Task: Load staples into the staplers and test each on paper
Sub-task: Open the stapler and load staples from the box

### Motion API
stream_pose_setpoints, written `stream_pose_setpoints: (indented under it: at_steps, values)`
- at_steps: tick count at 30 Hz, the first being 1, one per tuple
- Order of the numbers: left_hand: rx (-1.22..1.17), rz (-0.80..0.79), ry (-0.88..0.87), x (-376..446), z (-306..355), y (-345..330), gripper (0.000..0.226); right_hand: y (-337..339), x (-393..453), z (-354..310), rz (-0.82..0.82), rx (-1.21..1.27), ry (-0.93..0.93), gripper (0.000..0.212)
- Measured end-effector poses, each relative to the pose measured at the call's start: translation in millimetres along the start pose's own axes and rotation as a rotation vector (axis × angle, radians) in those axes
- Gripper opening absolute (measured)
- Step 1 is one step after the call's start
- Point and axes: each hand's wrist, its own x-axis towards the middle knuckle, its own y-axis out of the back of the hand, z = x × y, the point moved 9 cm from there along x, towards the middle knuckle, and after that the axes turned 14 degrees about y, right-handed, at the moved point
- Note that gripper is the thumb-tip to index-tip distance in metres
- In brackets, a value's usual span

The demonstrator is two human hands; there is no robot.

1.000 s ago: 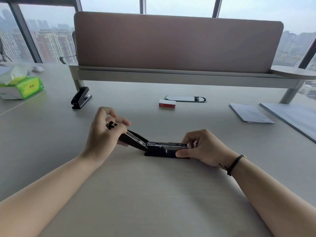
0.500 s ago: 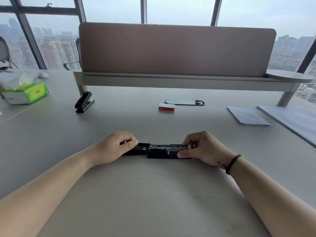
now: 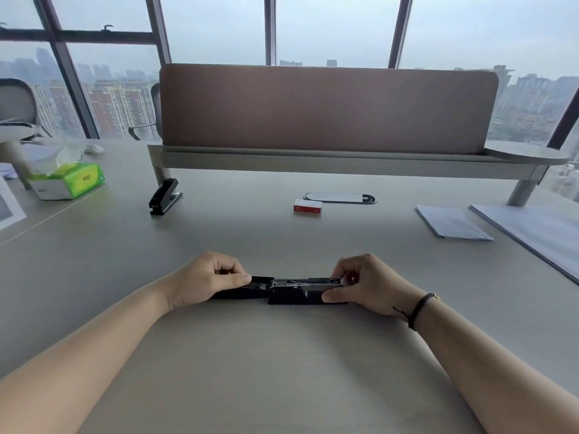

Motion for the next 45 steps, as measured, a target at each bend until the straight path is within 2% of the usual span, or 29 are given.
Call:
stream_pose_setpoints:
  at_steps: [3, 5, 7, 8, 11, 12, 17, 21, 24, 27, 30, 33, 39, 45]
  values:
    - [0.048, -0.126, 0.015, 5, 0, 1, 0.048, -3, 1, -1, -0.056, 0.021, 0.02, 0.02]
    - [0.042, -0.183, 0.045, 19, 3, 9, 0.051, -3, 7, -3, -0.09, 0.132, 0.053, 0.031]
    - [0.015, -0.121, 0.073, 47, 5, 28, 0.062, 12, 26, 6, 0.013, 0.224, 0.049, 0.043]
    - [0.014, -0.064, 0.087, 64, 3, 36, 0.057, 23, 40, 19, 0.092, 0.201, 0.015, 0.047]
    - [-0.023, 0.11, 0.122, 116, -4, 49, 0.014, 48, 92, 65, 0.254, -0.077, -0.123, 0.052]
    - [-0.023, 0.157, 0.102, 132, -4, 51, 0.009, 52, 111, 77, 0.276, -0.144, -0.145, 0.056]
    - [0.013, 0.225, 0.008, 191, 10, 43, 0.034, 46, 185, 104, 0.257, -0.476, -0.177, 0.079]
    - [0.056, 0.294, -0.055, 198, 16, 44, 0.049, 37, 206, 105, 0.188, -0.617, -0.168, 0.054]
    - [0.133, 0.3, -0.065, 189, 16, 42, 0.058, 30, 195, 95, 0.162, -0.554, -0.087, 0.048]
    - [0.205, 0.228, -0.081, 180, 26, 26, 0.066, 20, 170, 75, 0.123, -0.442, 0.001, 0.042]
    - [0.299, 0.116, -0.139, 173, 40, 3, 0.053, 11, 137, 60, 0.068, -0.367, 0.043, 0.042]
    - [0.267, 0.056, -0.195, 166, 50, -12, 0.036, 12, 118, 53, 0.078, -0.326, 0.048, 0.044]
    - [0.199, 0.103, -0.207, 166, 51, -8, 0.044, 23, 120, 49, 0.166, -0.206, 0.073, 0.06]
    - [0.176, 0.107, -0.201, 168, 52, -8, 0.051, 18, 128, 57, 0.106, -0.076, 0.072, 0.064]
